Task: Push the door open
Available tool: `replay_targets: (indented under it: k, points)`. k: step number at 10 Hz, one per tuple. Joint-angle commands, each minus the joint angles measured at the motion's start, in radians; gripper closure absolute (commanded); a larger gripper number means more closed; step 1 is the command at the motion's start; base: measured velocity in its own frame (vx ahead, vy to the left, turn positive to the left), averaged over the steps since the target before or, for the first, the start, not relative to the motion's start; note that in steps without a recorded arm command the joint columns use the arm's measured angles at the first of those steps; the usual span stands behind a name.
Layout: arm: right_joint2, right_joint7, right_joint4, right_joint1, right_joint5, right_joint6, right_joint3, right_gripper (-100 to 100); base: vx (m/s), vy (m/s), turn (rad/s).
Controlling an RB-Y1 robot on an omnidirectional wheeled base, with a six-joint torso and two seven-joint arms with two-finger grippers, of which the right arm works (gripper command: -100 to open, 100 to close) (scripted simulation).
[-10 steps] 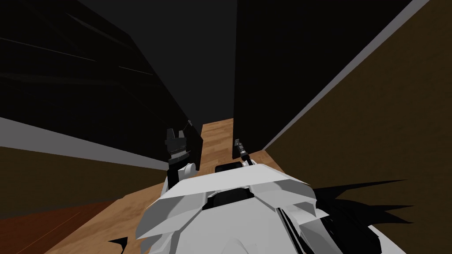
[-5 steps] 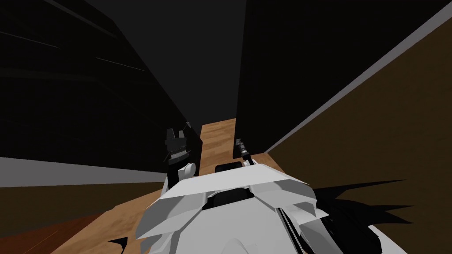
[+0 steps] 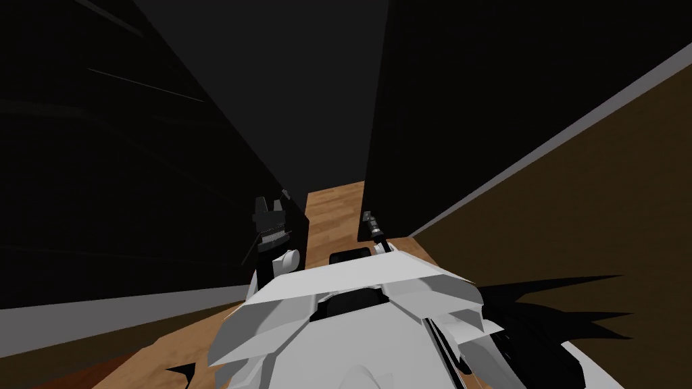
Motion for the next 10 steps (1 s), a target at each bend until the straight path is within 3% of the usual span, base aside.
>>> replay_targets:
  k: [1,2,3,6,9,10]
  points:
    - [-0.018,0.002,-0.011,0.003,-0.014,0.008,-0.033,100,0.124,0.050,-0.080]
    - [-0.019,0.004,-0.009,0.001,-0.016,0.008,-0.040,100,0.150,0.045,-0.140]
    - [-0.015,-0.002,-0.048,0.027,-0.014,0.027,-0.024,-100,-0.069,0.060,-0.075]
    - [-0.008,-0.005,-0.055,0.037,-0.017,0.022,-0.021,-100,-0.183,0.061,-0.018]
    - [0.013,-0.009,-0.066,0.053,-0.022,0.016,-0.016,-100,-0.199,0.064,-0.039]
    - [0.007,-0.008,-0.060,0.048,-0.021,0.017,-0.018,-100,-0.096,0.041,-0.016]
